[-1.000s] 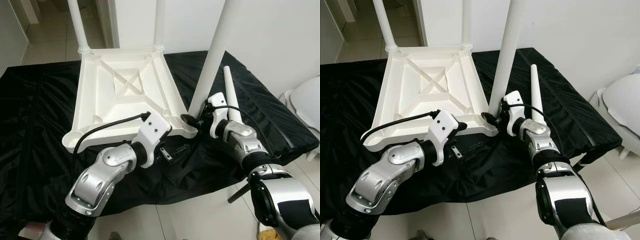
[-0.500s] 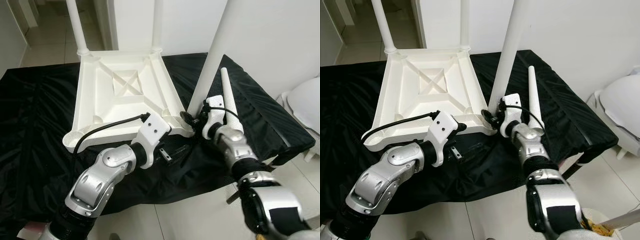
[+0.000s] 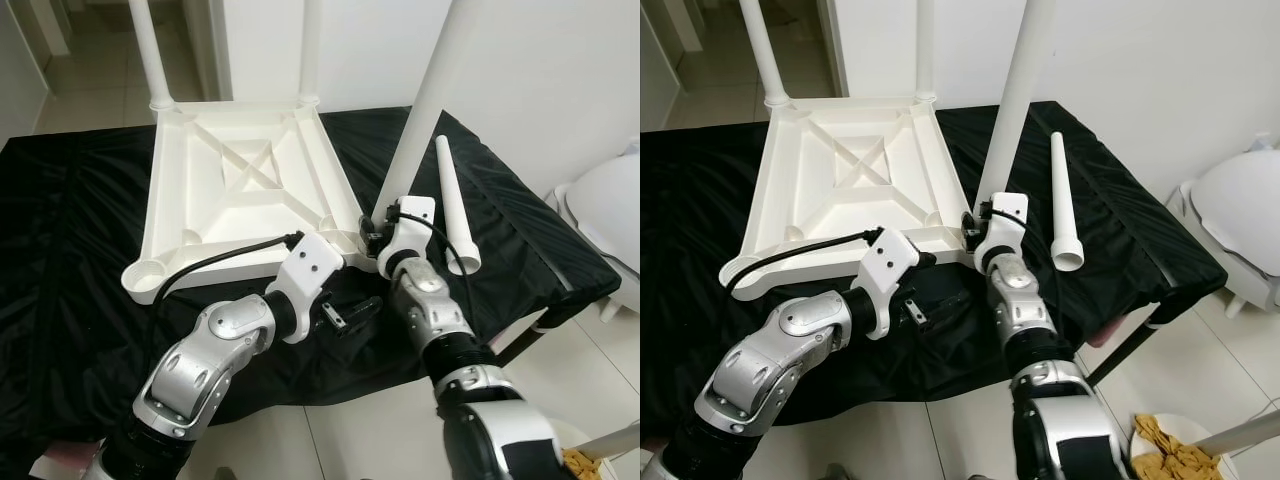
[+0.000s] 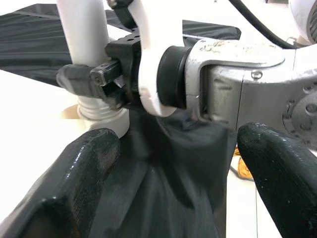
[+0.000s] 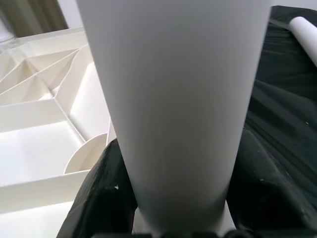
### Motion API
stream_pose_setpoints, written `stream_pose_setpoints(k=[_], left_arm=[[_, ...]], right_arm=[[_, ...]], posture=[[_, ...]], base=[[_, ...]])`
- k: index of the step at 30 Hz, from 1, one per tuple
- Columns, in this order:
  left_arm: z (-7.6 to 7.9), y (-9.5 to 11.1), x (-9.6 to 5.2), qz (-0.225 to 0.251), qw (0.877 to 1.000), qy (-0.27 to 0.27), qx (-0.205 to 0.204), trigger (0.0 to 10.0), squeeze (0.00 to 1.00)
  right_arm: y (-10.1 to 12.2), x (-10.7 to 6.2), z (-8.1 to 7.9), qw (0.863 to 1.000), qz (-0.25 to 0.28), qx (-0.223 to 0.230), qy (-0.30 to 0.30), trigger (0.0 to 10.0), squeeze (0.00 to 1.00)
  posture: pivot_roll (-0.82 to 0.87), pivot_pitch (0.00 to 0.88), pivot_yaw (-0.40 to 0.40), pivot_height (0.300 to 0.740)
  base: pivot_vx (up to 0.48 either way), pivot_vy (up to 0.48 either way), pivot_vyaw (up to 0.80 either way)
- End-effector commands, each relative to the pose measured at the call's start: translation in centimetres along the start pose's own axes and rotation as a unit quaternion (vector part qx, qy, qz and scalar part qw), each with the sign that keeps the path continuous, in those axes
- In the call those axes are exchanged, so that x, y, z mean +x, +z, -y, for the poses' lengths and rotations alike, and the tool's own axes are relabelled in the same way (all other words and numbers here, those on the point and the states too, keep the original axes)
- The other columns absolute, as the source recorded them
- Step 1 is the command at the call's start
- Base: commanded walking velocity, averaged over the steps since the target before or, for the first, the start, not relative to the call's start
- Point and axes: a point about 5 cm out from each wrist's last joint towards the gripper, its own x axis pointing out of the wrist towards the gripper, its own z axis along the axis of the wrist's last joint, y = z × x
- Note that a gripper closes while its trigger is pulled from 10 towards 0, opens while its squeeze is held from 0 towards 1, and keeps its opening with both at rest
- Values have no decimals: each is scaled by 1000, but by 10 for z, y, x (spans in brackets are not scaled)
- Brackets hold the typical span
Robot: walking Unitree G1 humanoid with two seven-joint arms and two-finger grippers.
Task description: Building children table
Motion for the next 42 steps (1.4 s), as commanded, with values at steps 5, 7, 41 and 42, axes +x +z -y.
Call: stream_pose_setpoints(k=[5,7,41,42], left_arm=[[4,0,0,-1,1000,-4,0,10000,0],[4,0,0,-1,1000,-4,0,10000,0],[-4,5,-2,3,1000,7,6,10000,0],[-4,5,-2,3,1000,7,6,10000,0]], right_arm=[[-1,-3,-6,996,-5,53,-70,0,0],[0,-4,-4,996,-5,47,-73,0,0],[-6,-8,35,959,-56,-78,265,10000,0],[-6,-8,35,959,-56,-78,265,10000,0]], posture=[[-16,31,-41,740],[-16,31,-41,740],[-18,54,-10,740],[-18,54,-10,740]], base=[[0,0,0],[0,0,0],[0,0,0],[0,0,0]])
